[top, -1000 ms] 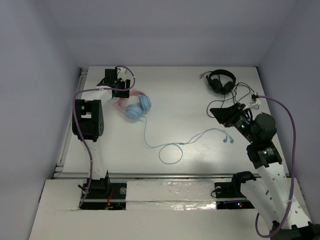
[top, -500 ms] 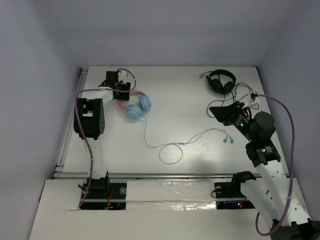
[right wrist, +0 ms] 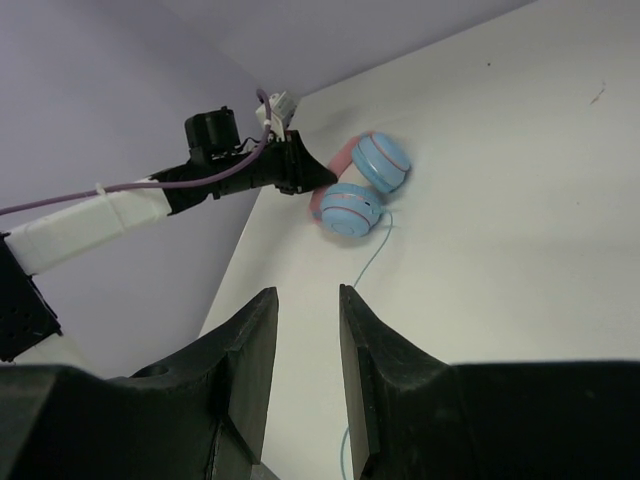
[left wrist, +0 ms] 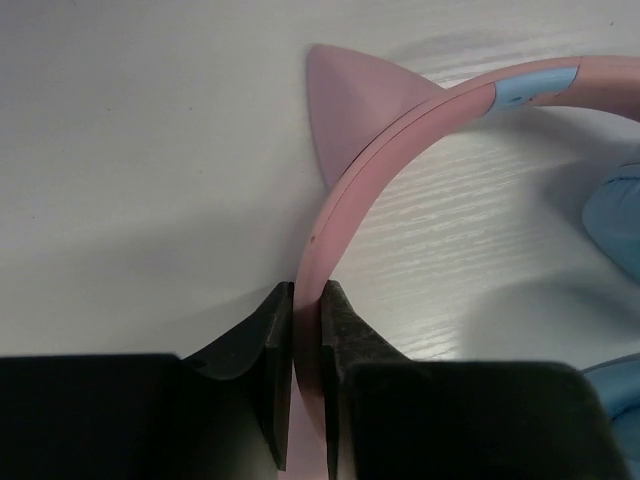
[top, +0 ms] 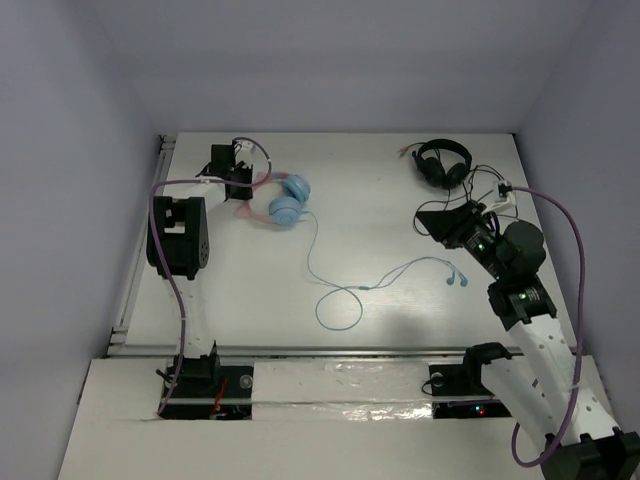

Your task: Wrap the headphones

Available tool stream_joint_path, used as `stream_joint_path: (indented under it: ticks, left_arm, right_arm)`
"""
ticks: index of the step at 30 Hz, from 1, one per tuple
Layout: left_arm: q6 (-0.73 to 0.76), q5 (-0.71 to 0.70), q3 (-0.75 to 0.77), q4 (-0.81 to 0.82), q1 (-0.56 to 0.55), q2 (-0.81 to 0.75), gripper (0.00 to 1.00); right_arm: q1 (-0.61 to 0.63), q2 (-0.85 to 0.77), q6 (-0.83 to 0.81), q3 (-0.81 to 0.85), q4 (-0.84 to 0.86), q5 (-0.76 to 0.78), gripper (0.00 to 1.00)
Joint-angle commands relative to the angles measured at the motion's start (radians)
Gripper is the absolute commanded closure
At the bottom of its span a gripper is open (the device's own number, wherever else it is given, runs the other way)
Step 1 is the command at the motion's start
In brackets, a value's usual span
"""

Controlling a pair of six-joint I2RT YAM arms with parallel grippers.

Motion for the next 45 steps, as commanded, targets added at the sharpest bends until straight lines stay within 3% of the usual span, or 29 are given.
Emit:
stream_joint_path:
  ticks: [1,5,9,10,13,18,22,25,26,29,36,45]
  left_arm:
    - [-0.013,-0.028,-0.053,-0.004,0.001,-0.045,1.0]
    - [-0.064,0.0,-0.017,-0.054,0.001,-0.112,1.0]
    - [-0.143,0.046,-0.006,-0.076,0.001,-0.288,1.0]
    - [-0.18,0.059,-0.004,-0.084,0.001,-0.321,1.0]
    - [-0.249,0.087,0.003,-0.108,-0.021,-0.448,1.0]
    - [-0.338,0.041,0.048,-0.241,-0.101,-0.577,1.0]
    - [-0.412,0.075,0.07,-0.306,-0.114,-0.612,1.0]
    - [-0.446,0.156,0.039,-0.289,-0.126,-0.661,1.0]
    - [-0.45,0.165,0.036,-0.288,-0.14,-0.671,1.0]
    - [-0.443,0.169,0.056,-0.307,-0.15,-0.686,1.0]
    - [-0.466,0.23,0.108,-0.32,-0.15,-0.674,1.0]
    - [-0.51,0.343,0.155,-0.305,-0.16,-0.688,1.0]
  right_arm:
    - [-0.006,0.003,0.016,-0.014,0.093,-0.014,0.63]
    - [-0.006,0.035,0.013,-0.021,0.113,-0.028,0.63]
    - [0.005,0.099,0.018,-0.02,0.168,-0.073,0.63]
    - [0.031,0.139,0.008,-0.005,0.171,-0.083,0.66]
    - [0.101,0.213,-0.043,0.057,0.166,-0.078,0.96]
    - [0.178,0.328,-0.139,0.152,0.128,-0.061,1.0]
    - [0.178,0.362,-0.231,0.17,0.142,-0.084,0.85]
    - [0.201,0.413,-0.275,0.172,0.165,-0.151,0.65]
    - [0.213,0.423,-0.289,0.172,0.177,-0.159,0.51]
    - [0.286,0.457,-0.354,0.184,0.174,-0.185,0.38]
    - [0.321,0.458,-0.318,0.098,0.375,-0.273,0.31]
    - [0.33,0.564,-0.334,0.077,0.494,-0.173,0.32]
